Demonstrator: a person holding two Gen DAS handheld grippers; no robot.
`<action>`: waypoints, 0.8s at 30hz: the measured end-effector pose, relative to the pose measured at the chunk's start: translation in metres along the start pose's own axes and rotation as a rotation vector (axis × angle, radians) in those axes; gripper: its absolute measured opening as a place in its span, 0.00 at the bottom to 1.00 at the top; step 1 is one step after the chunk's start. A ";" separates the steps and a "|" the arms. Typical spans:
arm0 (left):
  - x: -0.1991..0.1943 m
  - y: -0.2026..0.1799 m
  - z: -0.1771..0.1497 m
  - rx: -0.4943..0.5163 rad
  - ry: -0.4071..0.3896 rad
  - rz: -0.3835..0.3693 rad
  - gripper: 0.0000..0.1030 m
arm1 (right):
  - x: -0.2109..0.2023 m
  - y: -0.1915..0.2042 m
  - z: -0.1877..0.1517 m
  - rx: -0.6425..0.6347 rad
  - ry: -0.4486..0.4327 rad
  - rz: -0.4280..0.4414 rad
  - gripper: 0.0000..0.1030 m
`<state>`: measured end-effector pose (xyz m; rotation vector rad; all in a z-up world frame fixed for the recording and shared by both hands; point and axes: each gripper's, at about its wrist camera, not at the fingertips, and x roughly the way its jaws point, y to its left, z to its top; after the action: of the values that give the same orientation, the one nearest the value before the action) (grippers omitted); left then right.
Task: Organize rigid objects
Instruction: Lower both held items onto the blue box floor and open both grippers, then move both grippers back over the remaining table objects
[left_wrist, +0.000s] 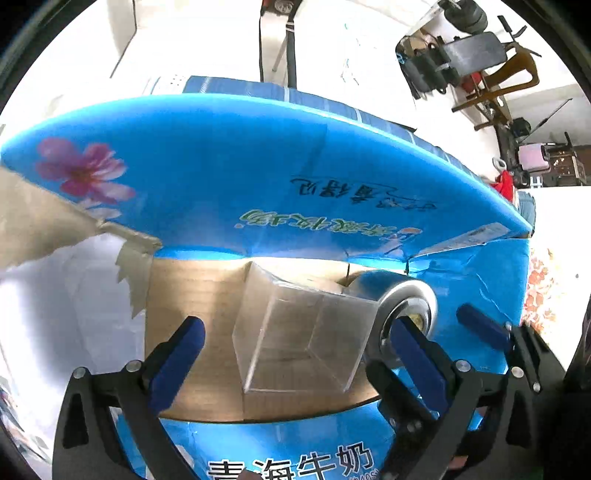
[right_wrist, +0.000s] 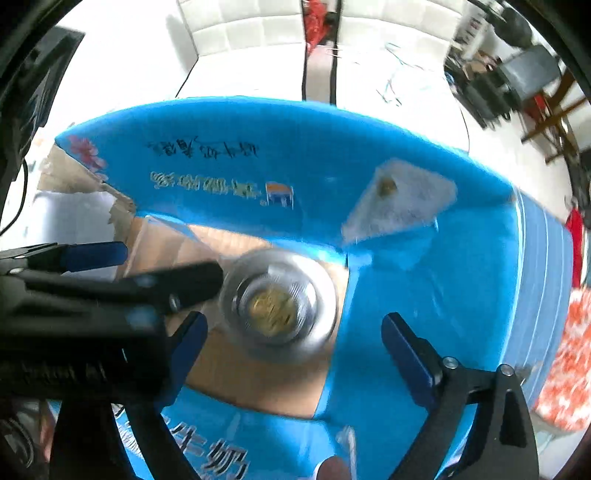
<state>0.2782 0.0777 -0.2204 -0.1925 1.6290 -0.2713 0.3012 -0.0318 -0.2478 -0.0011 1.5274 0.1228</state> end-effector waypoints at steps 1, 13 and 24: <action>-0.001 0.001 -0.004 0.002 -0.005 0.015 1.00 | -0.002 -0.003 -0.003 0.021 0.002 0.003 0.95; -0.052 0.015 -0.067 0.050 -0.143 0.149 1.00 | -0.048 -0.004 -0.073 0.171 -0.104 -0.064 0.95; -0.111 0.006 -0.109 0.043 -0.288 0.159 1.00 | -0.132 0.015 -0.124 0.151 -0.230 -0.049 0.95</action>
<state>0.1786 0.1212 -0.1096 -0.0649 1.3432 -0.1484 0.1712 -0.0371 -0.1211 0.0934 1.3024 -0.0310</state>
